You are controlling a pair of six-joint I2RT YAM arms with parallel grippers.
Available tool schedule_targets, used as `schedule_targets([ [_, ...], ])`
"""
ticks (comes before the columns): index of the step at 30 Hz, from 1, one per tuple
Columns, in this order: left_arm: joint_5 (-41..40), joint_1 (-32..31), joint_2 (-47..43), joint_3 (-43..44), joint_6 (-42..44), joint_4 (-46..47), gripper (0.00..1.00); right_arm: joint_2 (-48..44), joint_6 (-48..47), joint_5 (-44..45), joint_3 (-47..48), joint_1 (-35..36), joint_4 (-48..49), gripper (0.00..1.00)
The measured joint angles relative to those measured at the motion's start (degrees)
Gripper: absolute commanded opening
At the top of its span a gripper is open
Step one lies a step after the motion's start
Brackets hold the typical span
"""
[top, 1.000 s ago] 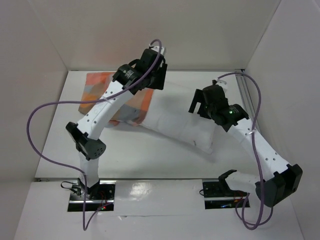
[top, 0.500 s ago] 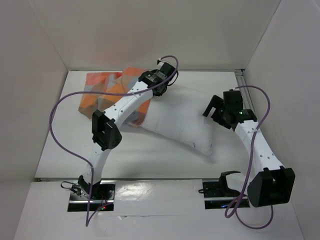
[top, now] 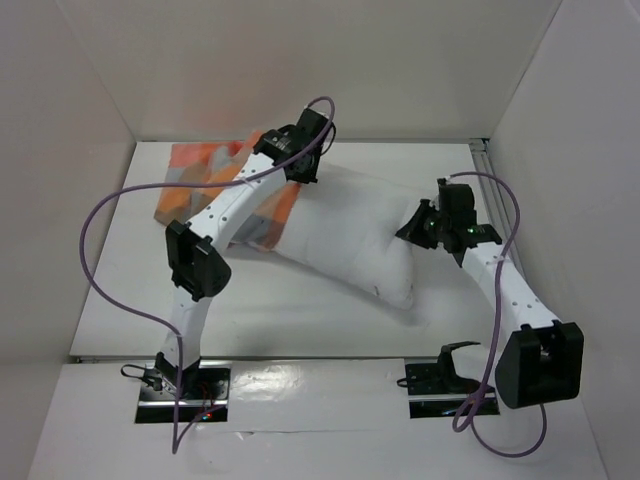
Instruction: Put the pillow into the pillowcase
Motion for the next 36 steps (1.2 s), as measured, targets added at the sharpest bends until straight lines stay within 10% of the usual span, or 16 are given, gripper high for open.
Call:
schedule_targets([
  [8,33.16,-3.13,-3.37,8.02,1.38,1.11,0.00,-0.02,3.98,-1.01,6.08,6.80,2.75,0.00],
  [17,45.00,-3.76,-5.97,2.62,-0.31,8.11,0.00,-7.76,7.04,11.52,6.64,13.84,1.03,0.00],
  [19,43.08,-2.73,-6.03,0.74,-0.17,8.04,0.16,-7.80,7.50,13.68,4.17,13.97,0.70,0.00],
  [22,37.35,-1.95,-6.03,-3.52,0.68,7.10,0.68,-7.28,7.45,15.10,2.12,12.52,-1.90,0.00],
  [23,36.02,-1.95,-6.03,-4.33,0.57,6.38,0.75,-7.04,7.39,15.17,2.08,11.82,-2.47,0.04],
  [24,34.36,-1.99,-6.03,-4.52,0.85,5.09,0.80,-6.58,7.17,15.15,2.25,10.86,-2.60,0.44],
  [27,28.85,-2.89,-6.86,-4.42,1.66,3.21,0.86,-4.42,6.03,14.99,4.33,8.55,-3.32,1.00],
  [36,4.09,-8.39,-40.94,-42.84,-12.50,6.40,0.74,-6.01,3.91,18.53,10.36,5.73,-7.72,1.00],
])
